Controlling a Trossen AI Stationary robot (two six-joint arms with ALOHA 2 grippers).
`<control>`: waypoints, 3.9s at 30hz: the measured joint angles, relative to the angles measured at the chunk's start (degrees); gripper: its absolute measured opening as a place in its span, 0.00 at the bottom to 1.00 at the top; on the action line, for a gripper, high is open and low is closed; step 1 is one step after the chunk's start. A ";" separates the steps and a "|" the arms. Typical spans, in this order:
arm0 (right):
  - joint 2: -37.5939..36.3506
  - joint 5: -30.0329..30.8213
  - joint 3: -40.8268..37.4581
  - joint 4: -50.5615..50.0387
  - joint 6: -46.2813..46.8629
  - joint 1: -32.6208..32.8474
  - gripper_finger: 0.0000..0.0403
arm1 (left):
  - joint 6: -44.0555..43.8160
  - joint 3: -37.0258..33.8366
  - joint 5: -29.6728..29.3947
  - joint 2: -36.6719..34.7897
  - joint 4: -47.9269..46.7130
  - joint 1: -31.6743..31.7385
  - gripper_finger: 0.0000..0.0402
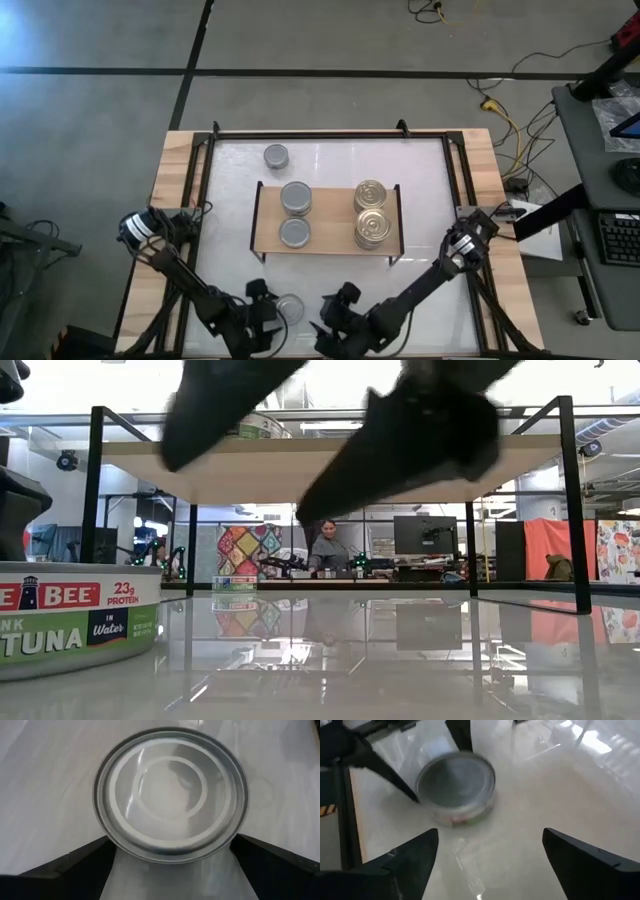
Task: Stack canned seafood by type on shelf
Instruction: Stack the green tuna can on top of the other green tuna can on the shelf
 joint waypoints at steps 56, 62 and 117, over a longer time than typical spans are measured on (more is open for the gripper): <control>6.46 -3.67 -0.11 7.20 1.47 -2.96 0.46 | 2.47 0.71 -12.31 6.26 14.85 -1.16 0.98; 6.46 -3.59 -0.11 7.22 1.45 -2.99 0.49 | 1.25 0.71 -12.29 6.26 14.77 -1.16 0.98; -2.24 11.57 -0.04 4.44 -8.06 11.94 0.62 | 4.42 42.01 -22.00 -6.41 -59.78 0.07 0.91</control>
